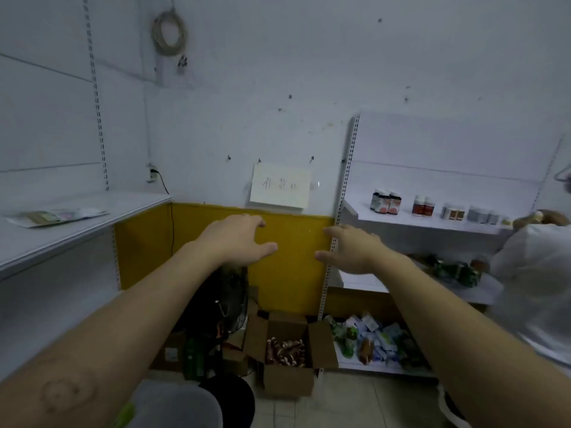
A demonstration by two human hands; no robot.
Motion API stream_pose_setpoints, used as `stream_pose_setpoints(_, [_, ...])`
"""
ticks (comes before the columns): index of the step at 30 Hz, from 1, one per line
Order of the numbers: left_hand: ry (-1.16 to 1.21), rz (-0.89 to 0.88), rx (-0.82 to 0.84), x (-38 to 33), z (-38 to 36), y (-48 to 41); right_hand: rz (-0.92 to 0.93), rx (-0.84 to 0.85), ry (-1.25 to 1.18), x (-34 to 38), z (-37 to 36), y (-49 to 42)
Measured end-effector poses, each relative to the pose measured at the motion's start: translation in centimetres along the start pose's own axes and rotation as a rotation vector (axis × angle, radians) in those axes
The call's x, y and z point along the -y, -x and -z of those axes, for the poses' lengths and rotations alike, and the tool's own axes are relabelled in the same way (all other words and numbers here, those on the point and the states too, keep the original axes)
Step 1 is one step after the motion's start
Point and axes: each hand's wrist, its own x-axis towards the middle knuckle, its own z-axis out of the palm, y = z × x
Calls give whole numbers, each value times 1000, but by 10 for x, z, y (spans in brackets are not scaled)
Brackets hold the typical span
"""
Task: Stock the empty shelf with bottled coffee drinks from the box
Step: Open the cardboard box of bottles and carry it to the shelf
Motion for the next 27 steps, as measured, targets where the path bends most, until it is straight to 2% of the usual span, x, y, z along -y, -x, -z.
stream_pose_setpoints(5, [-13,-40,37,36,-16,-39,-57,-32,24,15,-15,-44])
stream_pose_setpoints(12, [-11,-84,119,60,-61,-88,-118,49,3,-10,-64,-85])
stream_pose_setpoints(17, [-8,-51,197,67,-105,-132,-135,85,-11,-47,-103,-129])
stream_pose_setpoints(23, [-200,-56,215,48,-165,-210,-144,74,-65,-120,-145,-205])
stream_pose_setpoints(27, [-217,-30,251,31,-196,-273,-152,84,-156,-172,-159,-251])
